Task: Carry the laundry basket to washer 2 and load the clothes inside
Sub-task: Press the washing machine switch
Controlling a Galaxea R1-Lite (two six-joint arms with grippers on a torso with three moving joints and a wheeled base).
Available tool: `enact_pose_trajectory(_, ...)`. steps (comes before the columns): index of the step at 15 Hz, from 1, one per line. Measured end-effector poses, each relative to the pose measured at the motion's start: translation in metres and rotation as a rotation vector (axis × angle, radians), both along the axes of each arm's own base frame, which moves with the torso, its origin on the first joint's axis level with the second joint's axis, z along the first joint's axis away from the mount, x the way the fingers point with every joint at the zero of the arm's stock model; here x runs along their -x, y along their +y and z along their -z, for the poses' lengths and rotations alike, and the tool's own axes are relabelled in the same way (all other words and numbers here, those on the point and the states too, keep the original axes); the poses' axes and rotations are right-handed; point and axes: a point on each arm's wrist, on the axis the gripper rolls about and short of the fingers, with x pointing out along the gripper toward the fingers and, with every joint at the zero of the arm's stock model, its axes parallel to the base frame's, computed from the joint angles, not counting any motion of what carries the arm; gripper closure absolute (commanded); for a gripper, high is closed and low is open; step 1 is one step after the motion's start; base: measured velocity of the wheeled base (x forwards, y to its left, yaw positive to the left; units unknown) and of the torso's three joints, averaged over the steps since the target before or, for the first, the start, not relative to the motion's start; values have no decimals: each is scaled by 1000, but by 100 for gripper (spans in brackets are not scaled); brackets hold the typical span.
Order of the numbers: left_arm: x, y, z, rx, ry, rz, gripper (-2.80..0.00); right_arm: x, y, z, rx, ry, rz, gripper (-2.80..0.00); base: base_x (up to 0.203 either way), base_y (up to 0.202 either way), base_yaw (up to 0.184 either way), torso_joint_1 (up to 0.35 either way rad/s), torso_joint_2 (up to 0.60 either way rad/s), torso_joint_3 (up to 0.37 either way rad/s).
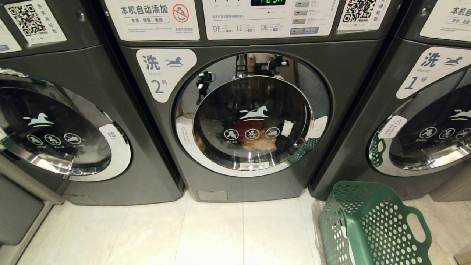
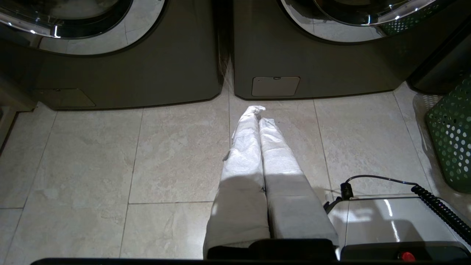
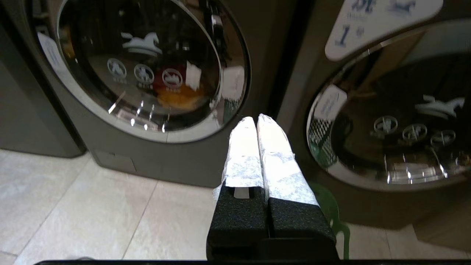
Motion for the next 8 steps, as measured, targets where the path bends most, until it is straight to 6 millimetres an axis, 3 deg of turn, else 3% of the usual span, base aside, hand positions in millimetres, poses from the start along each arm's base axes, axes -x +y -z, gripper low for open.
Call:
enact_pose_trajectory(2, 0, 0, 0, -1, 1, 2, 0, -46, 2, -51, 10, -22, -70, 0, 0, 0, 0, 0, 0, 0)
enact_pose_trajectory(4, 0, 0, 0, -1, 0, 1, 0, -106, 9, -89, 38, -63, -206, 0, 0, 0, 0, 0, 0, 0)
enact_pose_trajectory(6, 0, 0, 0, 7, 0, -5, 0, -158, 21, -110, 79, -122, -335, 0, 0, 0, 0, 0, 0, 0)
enact_pose_trajectory(8, 0, 0, 0, 15, -1, -7, 0, -197, 33, -123, 106, -171, -414, 0, 0, 0, 0, 0, 0, 0)
